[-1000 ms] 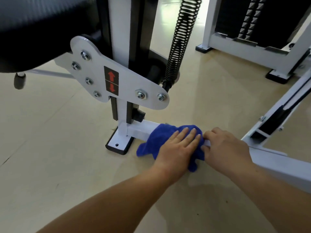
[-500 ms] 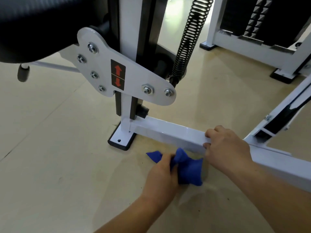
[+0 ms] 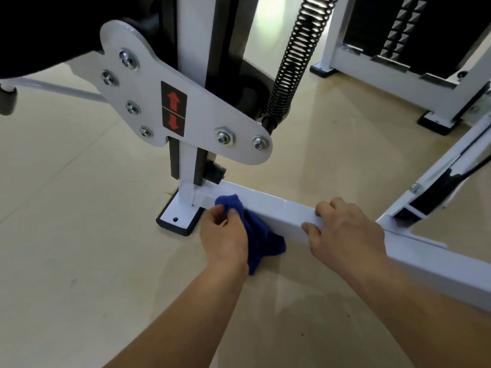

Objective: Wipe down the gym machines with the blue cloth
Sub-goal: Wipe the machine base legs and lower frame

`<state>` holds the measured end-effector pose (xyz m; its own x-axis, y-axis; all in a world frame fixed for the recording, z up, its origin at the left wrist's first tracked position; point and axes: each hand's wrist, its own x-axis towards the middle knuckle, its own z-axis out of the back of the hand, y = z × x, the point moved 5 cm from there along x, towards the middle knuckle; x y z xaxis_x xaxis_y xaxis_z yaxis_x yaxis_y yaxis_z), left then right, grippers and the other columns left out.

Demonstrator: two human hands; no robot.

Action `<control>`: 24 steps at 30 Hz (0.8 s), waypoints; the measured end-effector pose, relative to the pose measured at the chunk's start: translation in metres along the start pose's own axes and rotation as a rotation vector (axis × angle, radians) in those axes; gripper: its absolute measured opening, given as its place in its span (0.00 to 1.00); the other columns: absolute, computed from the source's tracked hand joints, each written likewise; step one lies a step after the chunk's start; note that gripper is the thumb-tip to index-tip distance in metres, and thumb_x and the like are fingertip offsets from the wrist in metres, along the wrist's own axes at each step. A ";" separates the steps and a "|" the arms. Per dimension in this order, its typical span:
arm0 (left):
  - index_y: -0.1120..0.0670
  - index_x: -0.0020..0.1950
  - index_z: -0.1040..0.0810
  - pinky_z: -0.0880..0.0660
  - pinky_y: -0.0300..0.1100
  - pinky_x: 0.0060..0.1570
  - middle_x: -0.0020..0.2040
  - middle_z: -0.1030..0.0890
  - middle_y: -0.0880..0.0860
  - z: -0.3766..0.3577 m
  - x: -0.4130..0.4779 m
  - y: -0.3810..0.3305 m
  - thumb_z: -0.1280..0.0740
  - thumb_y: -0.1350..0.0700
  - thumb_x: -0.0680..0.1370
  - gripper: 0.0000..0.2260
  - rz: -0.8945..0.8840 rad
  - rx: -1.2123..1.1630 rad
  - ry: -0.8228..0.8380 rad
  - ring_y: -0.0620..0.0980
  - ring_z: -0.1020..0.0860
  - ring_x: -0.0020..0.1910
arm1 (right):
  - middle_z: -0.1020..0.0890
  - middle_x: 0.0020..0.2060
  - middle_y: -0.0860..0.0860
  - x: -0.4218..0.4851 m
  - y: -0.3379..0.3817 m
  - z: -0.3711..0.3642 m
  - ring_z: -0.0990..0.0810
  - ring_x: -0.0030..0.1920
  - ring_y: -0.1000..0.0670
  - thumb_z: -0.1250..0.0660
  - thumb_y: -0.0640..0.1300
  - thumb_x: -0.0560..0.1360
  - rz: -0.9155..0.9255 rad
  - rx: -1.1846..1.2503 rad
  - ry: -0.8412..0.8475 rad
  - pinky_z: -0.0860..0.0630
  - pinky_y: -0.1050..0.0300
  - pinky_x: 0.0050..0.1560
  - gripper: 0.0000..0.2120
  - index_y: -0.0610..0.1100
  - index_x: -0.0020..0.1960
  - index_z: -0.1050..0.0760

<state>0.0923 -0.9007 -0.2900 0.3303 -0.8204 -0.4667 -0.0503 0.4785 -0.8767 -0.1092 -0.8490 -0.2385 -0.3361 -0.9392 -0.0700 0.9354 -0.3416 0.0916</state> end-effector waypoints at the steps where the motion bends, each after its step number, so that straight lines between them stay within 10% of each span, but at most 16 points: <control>1: 0.49 0.59 0.22 0.23 0.43 0.55 0.52 0.19 0.44 0.005 0.007 0.001 0.29 0.50 0.80 0.09 0.020 -0.030 -0.022 0.43 0.21 0.50 | 0.35 0.47 0.54 0.000 -0.001 0.000 0.28 0.56 0.49 0.43 0.60 0.82 0.000 -0.005 -0.002 0.33 0.54 0.43 0.14 0.51 0.57 0.29; 13: 0.46 0.54 0.15 0.16 0.51 0.40 0.53 0.14 0.52 -0.044 -0.016 0.028 0.31 0.47 0.80 0.07 0.428 -0.479 0.093 0.55 0.16 0.48 | 0.35 0.45 0.55 -0.001 0.000 -0.002 0.28 0.53 0.49 0.42 0.61 0.81 0.016 -0.066 -0.045 0.33 0.54 0.39 0.13 0.52 0.55 0.29; 17: 0.50 0.50 0.17 0.20 0.60 0.56 0.53 0.14 0.56 -0.018 0.031 0.012 0.33 0.47 0.78 0.09 0.348 -0.265 0.025 0.59 0.17 0.50 | 0.35 0.45 0.55 -0.002 -0.001 -0.004 0.28 0.51 0.50 0.41 0.61 0.81 0.012 -0.066 -0.053 0.34 0.54 0.37 0.14 0.52 0.54 0.28; 24: 0.47 0.57 0.17 0.24 0.43 0.55 0.52 0.16 0.46 0.021 0.042 -0.023 0.37 0.51 0.83 0.09 -0.012 -0.073 -0.163 0.47 0.19 0.49 | 0.29 0.50 0.54 0.000 0.000 -0.002 0.27 0.55 0.49 0.42 0.62 0.81 0.011 -0.095 -0.025 0.33 0.54 0.39 0.15 0.52 0.57 0.29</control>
<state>0.1269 -0.9394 -0.2863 0.4792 -0.7617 -0.4362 -0.1114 0.4401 -0.8910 -0.1090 -0.8485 -0.2402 -0.3273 -0.9439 -0.0448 0.9448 -0.3275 -0.0025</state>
